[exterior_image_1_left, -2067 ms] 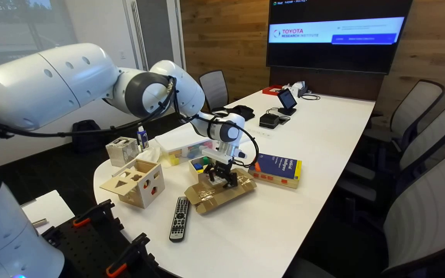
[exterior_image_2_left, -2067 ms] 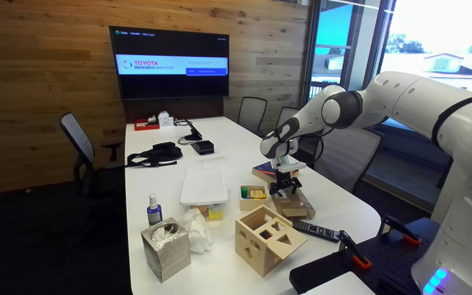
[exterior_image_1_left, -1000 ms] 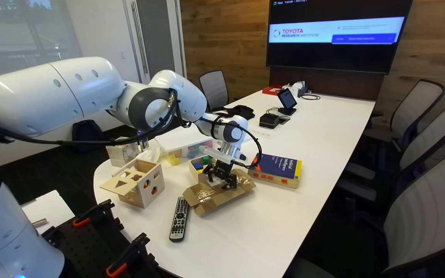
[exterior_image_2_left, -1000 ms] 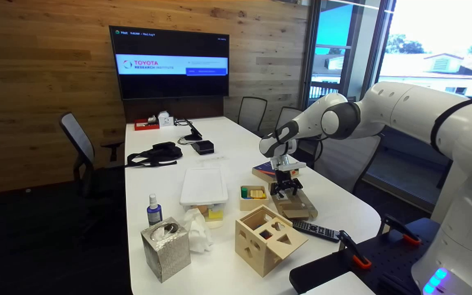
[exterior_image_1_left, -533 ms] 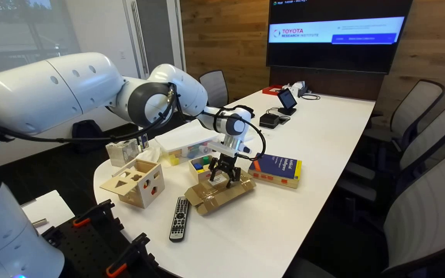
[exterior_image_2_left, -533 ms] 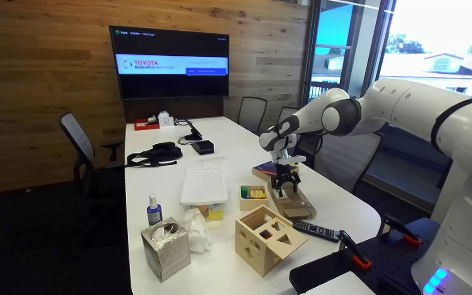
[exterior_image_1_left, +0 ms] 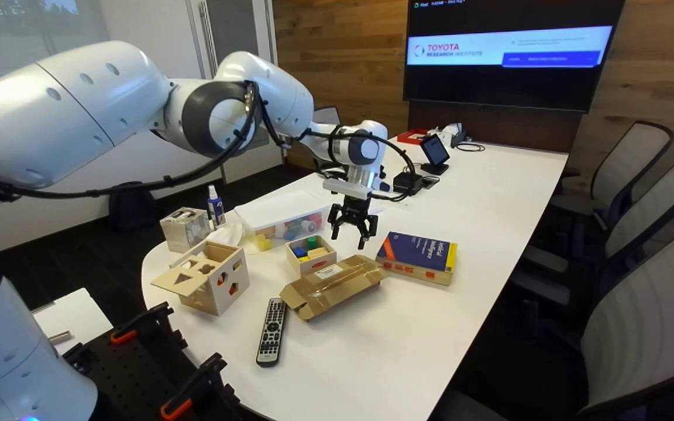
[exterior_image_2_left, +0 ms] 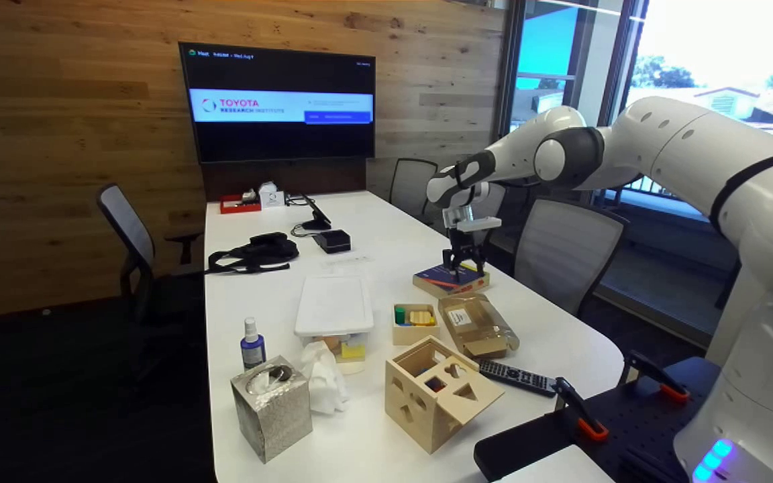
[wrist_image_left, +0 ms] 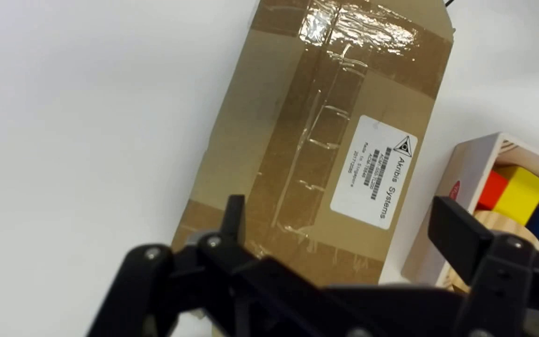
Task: Close the brown box.
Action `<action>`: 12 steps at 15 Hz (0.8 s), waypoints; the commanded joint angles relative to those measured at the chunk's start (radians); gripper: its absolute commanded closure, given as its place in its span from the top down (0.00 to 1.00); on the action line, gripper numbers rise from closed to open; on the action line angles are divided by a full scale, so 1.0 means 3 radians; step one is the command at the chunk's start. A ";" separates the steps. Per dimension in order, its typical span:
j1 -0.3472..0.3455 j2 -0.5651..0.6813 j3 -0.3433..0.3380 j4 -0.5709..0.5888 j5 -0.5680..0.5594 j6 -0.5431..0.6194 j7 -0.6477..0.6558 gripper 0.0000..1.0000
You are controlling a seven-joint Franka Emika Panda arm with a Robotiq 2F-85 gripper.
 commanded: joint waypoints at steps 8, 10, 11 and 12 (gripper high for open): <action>0.0097 -0.1009 -0.0074 -0.0919 -0.0313 0.0050 -0.0014 1.00; 0.0099 -0.1073 -0.0068 -0.1005 -0.0329 0.0077 -0.0027 1.00; 0.0099 -0.1094 -0.0066 -0.1036 -0.0335 0.0075 -0.0025 1.00; 0.0097 -0.1110 -0.0061 -0.1067 -0.0345 0.0088 -0.0040 1.00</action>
